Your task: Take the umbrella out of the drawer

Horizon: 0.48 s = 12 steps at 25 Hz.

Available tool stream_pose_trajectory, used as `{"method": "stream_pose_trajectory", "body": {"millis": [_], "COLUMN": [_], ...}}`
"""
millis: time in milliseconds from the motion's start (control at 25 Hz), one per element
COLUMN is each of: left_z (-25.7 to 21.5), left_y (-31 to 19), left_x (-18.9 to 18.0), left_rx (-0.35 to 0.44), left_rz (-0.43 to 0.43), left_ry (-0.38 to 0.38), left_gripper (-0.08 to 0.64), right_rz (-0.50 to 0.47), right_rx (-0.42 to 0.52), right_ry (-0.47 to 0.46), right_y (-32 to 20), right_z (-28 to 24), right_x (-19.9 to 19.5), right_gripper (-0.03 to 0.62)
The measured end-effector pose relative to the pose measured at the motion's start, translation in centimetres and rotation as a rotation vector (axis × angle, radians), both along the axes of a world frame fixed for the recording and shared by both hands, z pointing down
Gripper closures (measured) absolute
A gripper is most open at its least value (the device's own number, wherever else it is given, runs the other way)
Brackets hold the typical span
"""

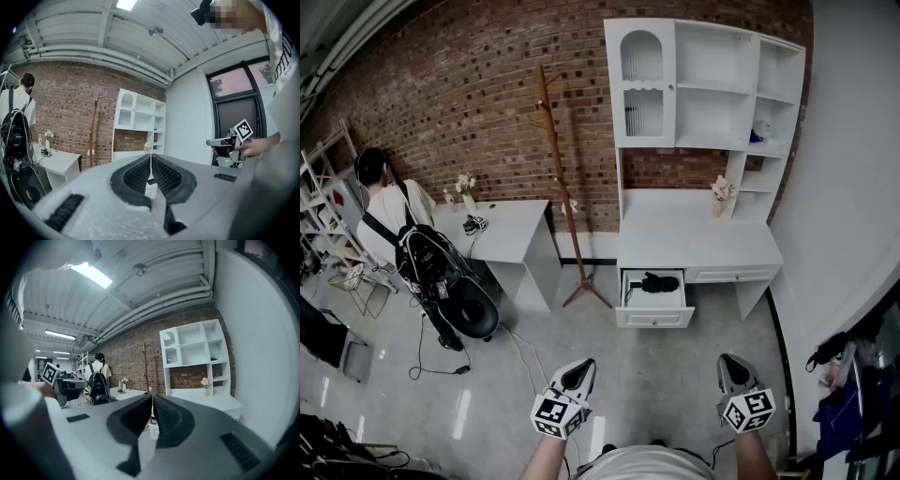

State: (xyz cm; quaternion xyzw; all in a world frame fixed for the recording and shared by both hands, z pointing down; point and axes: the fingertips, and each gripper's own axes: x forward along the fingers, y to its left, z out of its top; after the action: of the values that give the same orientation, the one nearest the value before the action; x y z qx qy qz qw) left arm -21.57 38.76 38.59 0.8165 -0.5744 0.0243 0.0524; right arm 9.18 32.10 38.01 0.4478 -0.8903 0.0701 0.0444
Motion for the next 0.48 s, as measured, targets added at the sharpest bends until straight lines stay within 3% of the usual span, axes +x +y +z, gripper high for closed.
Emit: {"method": "stream_pose_trajectory", "body": {"millis": [480], "left_z": [0.05], "left_y": [0.86], "left_x": [0.44], "left_rx": [-0.004], "left_rz": [-0.011], "left_ry": [-0.001], "left_gripper": [0.534], "right_rz": [-0.012], "right_rx": [0.005], "right_ry": [-0.014], "right_y": [0.58], "right_z": [-0.29], "right_x": [0.17], "right_gripper": [0.560]}}
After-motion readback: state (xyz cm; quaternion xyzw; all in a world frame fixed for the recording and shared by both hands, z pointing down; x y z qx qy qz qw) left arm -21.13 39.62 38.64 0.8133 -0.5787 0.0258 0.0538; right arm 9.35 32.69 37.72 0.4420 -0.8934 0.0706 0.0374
